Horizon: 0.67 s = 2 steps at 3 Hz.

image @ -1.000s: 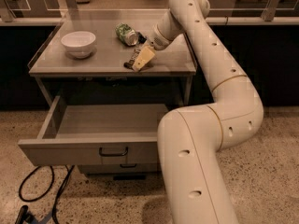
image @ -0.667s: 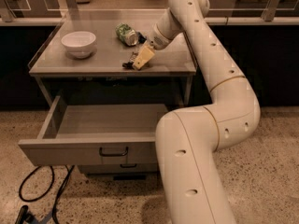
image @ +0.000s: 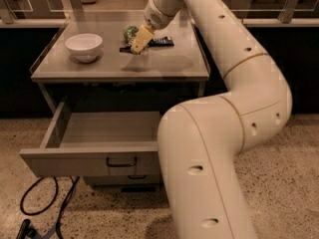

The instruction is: Place rxbar chocolate into top drawer

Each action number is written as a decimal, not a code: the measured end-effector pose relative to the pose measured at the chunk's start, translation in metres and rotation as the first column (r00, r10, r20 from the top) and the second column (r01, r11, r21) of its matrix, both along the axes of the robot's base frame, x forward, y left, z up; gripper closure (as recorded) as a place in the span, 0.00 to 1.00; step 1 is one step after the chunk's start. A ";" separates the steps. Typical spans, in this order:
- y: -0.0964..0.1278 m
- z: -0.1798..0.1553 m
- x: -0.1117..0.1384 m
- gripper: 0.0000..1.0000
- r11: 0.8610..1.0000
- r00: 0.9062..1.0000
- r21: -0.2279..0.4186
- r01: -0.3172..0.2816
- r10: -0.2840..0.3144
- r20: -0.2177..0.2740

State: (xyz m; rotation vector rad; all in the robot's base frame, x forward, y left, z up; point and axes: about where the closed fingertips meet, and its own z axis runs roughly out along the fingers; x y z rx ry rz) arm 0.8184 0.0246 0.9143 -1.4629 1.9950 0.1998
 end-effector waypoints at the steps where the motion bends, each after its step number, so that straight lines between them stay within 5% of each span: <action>1: 0.015 0.061 -0.007 1.00 0.999 0.988 0.040 0.024 -0.030 0.151; 2: 0.030 0.101 -0.020 1.00 0.998 0.966 0.062 0.015 -0.030 0.256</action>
Offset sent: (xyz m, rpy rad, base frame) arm -0.0051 0.0153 0.0506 0.0283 -0.1271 -0.0182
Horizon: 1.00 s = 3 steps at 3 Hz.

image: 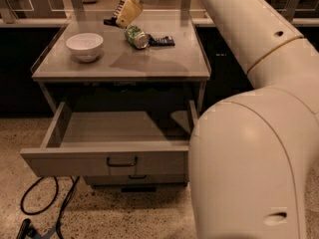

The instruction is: Place rxbar chocolate into top drawer

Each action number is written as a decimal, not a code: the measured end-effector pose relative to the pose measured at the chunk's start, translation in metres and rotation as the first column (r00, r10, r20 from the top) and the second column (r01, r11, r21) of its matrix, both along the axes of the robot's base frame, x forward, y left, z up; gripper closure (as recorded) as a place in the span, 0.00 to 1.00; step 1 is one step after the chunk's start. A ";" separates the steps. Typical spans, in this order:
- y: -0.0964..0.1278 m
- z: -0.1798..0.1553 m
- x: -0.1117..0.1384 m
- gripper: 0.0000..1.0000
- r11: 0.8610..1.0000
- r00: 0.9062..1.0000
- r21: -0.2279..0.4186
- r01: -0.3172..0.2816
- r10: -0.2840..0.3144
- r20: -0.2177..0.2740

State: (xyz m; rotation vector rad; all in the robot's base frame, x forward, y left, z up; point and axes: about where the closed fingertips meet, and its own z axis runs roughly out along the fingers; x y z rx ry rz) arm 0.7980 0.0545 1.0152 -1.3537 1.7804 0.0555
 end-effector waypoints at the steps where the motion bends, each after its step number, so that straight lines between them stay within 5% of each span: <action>1: 0.000 0.000 0.000 1.00 1.000 1.000 0.000 0.000 0.000 0.000; 2: -0.029 0.030 -0.003 1.00 0.995 0.994 -0.037 0.092 -0.090 0.059; 3: -0.067 0.101 -0.028 1.00 0.968 0.958 -0.090 0.233 -0.212 0.192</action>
Offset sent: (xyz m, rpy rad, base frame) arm -0.0232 -0.0909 0.0975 -0.1182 -0.1864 -0.2865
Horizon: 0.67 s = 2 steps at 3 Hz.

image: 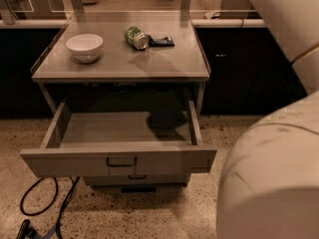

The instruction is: Place rxbar chocolate into top drawer

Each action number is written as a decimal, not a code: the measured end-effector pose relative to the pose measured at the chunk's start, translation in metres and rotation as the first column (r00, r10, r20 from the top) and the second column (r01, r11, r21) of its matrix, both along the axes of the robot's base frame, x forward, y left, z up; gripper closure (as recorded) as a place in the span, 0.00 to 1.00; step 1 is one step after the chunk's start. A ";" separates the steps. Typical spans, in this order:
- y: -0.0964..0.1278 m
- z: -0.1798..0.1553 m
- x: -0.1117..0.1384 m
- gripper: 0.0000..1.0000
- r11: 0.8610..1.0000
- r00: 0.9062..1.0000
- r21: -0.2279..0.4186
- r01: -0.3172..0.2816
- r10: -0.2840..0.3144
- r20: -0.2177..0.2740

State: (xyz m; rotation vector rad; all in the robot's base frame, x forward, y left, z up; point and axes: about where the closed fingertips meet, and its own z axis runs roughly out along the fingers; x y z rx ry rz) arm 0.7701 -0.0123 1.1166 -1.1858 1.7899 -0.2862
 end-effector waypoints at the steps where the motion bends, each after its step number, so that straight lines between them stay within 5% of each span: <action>1: -0.021 0.034 -0.012 1.00 0.999 0.997 -0.031 0.039 -0.037 0.073; 2: -0.019 0.026 -0.008 1.00 0.999 0.997 -0.033 0.036 -0.034 0.062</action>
Offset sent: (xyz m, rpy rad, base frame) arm -0.0132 -0.0219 0.0365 -0.0316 -0.0764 -0.0401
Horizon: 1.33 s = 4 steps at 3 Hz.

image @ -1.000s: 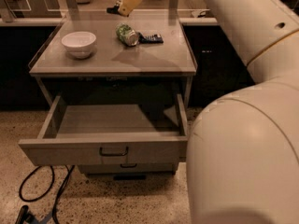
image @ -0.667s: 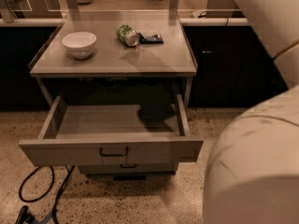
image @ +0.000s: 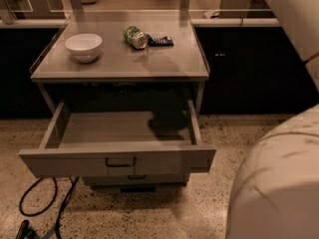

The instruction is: Place rxbar chocolate into top drawer

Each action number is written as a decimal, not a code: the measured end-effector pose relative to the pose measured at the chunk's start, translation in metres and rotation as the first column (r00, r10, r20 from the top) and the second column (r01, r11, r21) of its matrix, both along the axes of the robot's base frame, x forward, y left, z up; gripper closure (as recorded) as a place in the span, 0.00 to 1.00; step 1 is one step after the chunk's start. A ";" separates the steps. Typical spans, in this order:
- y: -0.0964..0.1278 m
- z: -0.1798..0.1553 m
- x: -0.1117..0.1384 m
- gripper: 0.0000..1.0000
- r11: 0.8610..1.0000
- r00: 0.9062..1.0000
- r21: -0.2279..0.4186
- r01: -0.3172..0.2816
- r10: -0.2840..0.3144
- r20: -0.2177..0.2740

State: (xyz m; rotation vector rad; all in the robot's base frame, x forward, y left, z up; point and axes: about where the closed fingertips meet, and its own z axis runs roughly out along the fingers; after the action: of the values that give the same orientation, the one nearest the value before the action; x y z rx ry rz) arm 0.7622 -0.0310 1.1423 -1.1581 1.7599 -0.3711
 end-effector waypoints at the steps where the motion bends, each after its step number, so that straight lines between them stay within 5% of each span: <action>1: -0.024 -0.035 -0.003 1.00 0.998 0.996 0.047 0.039 -0.035 -0.080; 2: -0.057 -0.061 -0.038 1.00 0.996 0.978 0.023 0.083 -0.077 -0.194; 3: -0.060 -0.071 -0.046 1.00 0.996 0.967 0.000 0.088 -0.086 -0.239; 4: -0.060 -0.071 -0.046 1.00 0.996 0.967 0.000 0.088 -0.086 -0.239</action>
Offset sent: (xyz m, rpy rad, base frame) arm -0.1130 -0.1134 -0.0995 -0.0348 0.4316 -0.1592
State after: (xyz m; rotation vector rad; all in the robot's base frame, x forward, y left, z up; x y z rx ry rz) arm 0.7159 -0.0914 1.0711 -1.1586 2.0245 -0.2831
